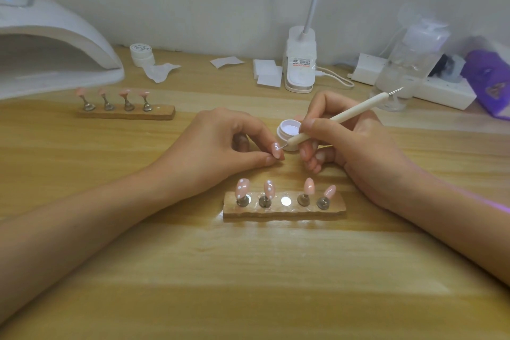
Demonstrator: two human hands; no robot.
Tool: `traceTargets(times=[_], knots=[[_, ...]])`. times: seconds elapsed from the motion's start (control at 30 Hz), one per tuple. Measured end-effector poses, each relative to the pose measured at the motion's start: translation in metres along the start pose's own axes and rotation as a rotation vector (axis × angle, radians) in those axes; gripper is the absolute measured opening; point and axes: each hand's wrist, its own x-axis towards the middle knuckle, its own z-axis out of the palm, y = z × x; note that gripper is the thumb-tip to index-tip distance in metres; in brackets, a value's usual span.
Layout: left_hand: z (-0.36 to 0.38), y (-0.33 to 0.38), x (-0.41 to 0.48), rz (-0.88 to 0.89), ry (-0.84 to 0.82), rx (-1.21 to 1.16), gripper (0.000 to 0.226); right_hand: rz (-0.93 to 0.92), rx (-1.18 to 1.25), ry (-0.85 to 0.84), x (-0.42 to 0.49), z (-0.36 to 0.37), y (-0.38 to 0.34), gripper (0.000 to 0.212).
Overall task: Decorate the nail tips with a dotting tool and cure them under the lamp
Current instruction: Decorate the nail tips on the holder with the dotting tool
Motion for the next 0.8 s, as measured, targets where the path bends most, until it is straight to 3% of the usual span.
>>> traceTargets(times=[0.8], knots=[[0.0003, -0.0006, -0.0002, -0.004, 0.007, -0.014, 0.014, -0.062, 0.067, 0.003, -0.0003, -0.0005, -0.0005, 0.024]])
